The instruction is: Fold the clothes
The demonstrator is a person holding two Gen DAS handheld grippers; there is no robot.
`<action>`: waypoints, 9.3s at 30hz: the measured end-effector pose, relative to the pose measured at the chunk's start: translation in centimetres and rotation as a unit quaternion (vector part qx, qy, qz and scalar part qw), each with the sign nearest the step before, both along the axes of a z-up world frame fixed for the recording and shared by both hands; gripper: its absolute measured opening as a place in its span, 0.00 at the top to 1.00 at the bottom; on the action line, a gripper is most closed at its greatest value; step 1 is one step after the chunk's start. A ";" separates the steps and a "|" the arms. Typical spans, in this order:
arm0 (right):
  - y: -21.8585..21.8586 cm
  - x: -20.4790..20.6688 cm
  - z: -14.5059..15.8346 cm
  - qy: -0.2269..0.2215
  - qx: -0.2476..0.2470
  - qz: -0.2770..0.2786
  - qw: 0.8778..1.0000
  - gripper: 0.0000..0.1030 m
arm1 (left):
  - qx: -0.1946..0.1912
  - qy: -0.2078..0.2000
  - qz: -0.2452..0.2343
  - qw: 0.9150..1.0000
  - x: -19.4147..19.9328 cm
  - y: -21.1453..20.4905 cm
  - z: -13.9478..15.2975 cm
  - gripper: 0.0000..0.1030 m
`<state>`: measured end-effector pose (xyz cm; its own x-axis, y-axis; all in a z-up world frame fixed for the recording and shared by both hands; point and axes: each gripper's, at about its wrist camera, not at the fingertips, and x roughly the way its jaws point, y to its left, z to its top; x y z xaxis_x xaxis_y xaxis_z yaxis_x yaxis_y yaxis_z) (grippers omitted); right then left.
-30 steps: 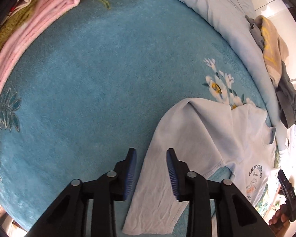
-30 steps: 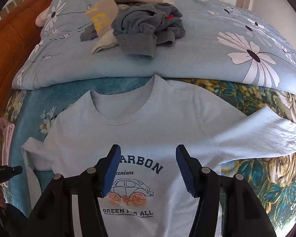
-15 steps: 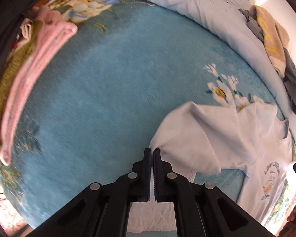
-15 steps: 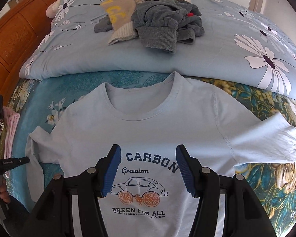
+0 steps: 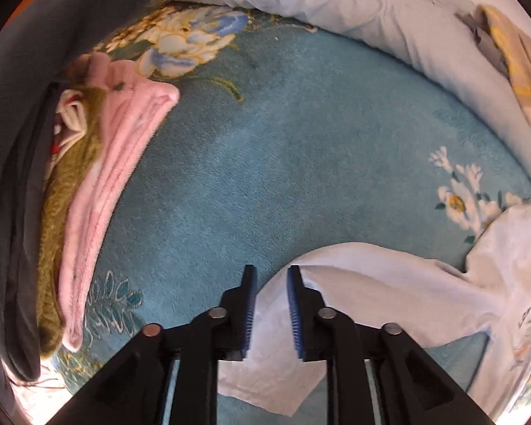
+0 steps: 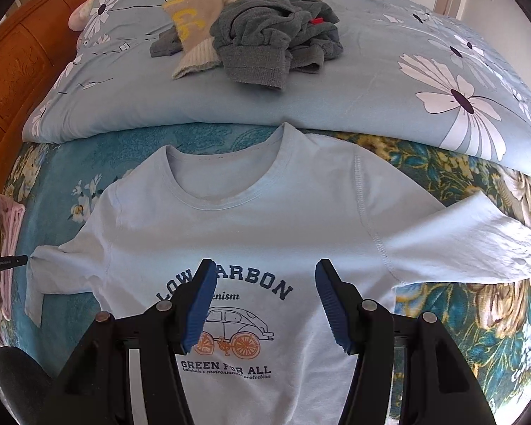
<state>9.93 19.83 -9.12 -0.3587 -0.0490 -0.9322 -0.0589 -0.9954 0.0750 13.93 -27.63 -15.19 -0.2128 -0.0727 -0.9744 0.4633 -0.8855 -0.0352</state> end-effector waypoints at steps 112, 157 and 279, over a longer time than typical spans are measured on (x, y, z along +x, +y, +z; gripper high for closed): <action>2.8 7.9 -4.0 -0.039 -0.111 0.044 0.992 0.68 | 0.165 0.187 0.138 0.958 3.1 0.8 13.4 0.96; 10.0 -2.0 -6.7 -0.021 -0.171 -0.019 0.985 0.68 | 0.079 0.046 -0.063 0.994 -1.7 20.0 -2.9 0.41; 2.1 -1.9 -2.7 0.034 -0.166 0.061 0.984 0.76 | 0.173 0.115 -0.044 0.977 -2.7 17.8 1.0 0.39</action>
<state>8.05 21.89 -11.81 -0.3929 -0.3929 -0.8314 0.0764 -0.9149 0.3963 11.23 -9.83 -14.21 -0.4193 0.2819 -0.8630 0.3302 -0.8381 -0.4342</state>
